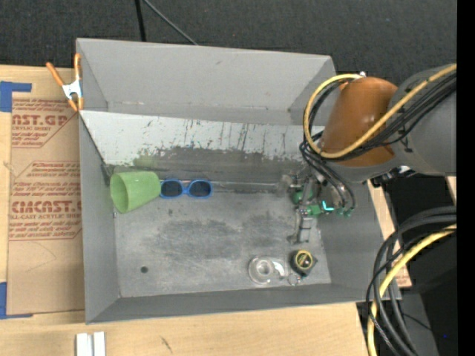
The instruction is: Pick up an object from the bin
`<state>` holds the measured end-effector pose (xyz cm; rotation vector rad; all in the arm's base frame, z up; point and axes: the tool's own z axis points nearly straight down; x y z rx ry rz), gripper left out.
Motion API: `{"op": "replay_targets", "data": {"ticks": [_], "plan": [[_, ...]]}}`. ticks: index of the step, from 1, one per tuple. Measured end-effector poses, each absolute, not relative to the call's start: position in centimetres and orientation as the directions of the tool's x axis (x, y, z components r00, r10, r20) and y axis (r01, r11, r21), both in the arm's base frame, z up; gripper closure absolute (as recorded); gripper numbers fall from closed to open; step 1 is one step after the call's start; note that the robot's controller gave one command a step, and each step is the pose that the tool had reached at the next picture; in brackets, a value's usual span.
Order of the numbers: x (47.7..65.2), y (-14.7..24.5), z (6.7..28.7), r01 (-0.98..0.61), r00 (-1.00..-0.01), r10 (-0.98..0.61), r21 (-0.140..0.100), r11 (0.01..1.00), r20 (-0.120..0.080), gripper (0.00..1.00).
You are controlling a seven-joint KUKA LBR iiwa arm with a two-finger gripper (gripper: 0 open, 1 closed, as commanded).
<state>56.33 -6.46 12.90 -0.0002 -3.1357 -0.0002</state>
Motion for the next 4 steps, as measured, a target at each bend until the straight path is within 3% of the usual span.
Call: {"op": "replay_targets", "data": {"ticks": [1, 2, 3, 4], "plan": [[48.9, 0.1, 6.8, -0.113, -0.994, -0.113, 0.002, 0.994, 0.002, 0.00], [49.0, -0.1, 7.1, -0.110, -0.994, -0.110, 0.000, 0.994, 0.005, 1.00], [49.7, -0.3, 19.9, -0.117, -0.993, -0.117, -0.002, 0.993, -0.009, 1.00], [50.0, 1.0, 25.6, -0.121, -0.993, -0.121, -0.001, 0.993, -0.009, 1.00]]}}
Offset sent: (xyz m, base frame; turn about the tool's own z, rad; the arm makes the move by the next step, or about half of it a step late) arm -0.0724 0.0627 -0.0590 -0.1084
